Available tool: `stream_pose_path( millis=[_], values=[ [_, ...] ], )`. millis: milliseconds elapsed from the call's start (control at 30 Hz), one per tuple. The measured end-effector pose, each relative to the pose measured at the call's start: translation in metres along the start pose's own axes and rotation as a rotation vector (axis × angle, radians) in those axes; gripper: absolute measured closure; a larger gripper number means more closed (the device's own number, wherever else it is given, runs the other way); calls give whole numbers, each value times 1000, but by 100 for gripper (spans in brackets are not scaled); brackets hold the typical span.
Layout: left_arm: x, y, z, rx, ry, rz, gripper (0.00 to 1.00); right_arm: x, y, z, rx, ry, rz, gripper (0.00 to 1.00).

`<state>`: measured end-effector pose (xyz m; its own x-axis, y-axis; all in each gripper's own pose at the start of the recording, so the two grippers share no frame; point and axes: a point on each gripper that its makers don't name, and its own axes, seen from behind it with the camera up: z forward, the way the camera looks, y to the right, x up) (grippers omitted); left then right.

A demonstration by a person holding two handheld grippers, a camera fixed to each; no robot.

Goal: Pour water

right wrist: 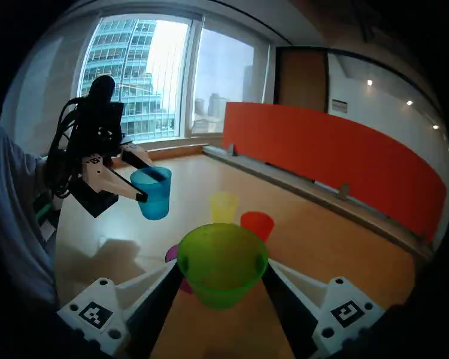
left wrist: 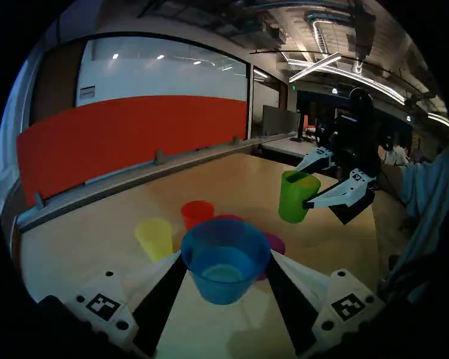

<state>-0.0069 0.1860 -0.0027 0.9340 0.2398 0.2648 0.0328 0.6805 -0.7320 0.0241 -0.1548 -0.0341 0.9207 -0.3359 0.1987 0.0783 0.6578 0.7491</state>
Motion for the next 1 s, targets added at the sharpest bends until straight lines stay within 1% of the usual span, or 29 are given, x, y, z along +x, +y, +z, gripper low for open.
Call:
stream_pose_path(
  millis=[300,500,700,1000],
  values=[
    [28,-5,-13,26,80,6,14,34,2,-5,-26,85,-21,8],
    [40,-8,-16,33,113,2,14,49,3,-4,-37,130,-26,8],
    [52,-11,-19,41,150,0,14,63,3,-2,-37,166,-21,8],
    [73,-13,-26,59,212,27,14,79,2,3,-36,206,-24,8]
  ],
)
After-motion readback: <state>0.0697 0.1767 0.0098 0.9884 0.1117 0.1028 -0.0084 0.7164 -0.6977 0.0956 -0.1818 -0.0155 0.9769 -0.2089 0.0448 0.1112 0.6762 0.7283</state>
